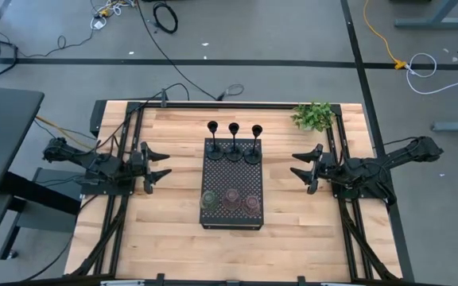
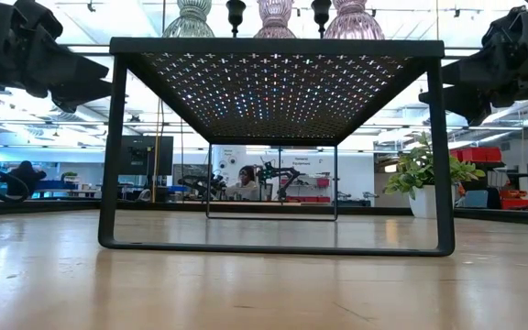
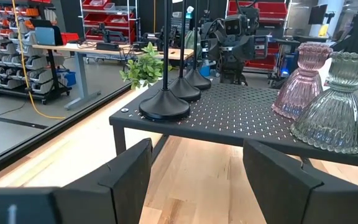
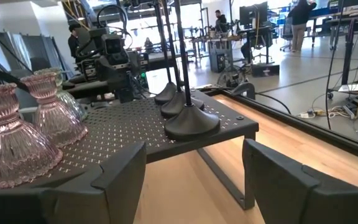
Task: Pick & Place candle stick holders
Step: Return to Home Position
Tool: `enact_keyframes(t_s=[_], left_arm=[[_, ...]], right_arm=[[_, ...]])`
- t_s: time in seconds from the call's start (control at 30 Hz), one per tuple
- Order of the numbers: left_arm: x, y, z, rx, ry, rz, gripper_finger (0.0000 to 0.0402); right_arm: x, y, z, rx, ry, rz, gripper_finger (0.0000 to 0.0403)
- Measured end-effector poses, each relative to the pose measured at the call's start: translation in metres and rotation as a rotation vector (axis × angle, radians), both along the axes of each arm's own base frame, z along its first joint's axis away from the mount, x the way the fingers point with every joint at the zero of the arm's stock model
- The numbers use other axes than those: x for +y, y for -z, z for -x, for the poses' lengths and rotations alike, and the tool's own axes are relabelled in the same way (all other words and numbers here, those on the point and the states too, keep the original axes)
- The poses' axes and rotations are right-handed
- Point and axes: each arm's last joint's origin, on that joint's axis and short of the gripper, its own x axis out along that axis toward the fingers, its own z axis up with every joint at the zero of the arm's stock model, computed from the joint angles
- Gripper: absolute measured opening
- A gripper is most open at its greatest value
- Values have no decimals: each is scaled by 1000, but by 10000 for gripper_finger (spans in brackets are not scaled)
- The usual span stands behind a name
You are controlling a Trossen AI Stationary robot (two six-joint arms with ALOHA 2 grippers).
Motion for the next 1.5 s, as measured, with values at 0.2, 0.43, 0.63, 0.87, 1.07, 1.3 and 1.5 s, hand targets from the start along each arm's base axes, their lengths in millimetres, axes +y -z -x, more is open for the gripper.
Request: enact_keyframes(t_s=[0.2,0.43,0.63,0.87,1.07,1.3,1.5], left_arm=[[0,0,0,-8,0,3,252],[5,-1,-1,-14,-59,5,252],[8,-1,-1,-16,-88,5,252],[8,-1,-1,-18,-88,6,252],[8,-1,-1,-19,-88,6,252],[8,-1,-1,-20,-88,7,252],[8,-1,-1,-21,-88,7,252]], right_arm=[[0,0,0,0,0,0,263],[0,0,0,0,0,1,263],[0,0,0,0,0,1,263],[0,0,0,0,0,1,263],[0,0,0,0,0,1,263],[0,0,0,0,0,1,263],[0,0,0,0,0,1,263]])
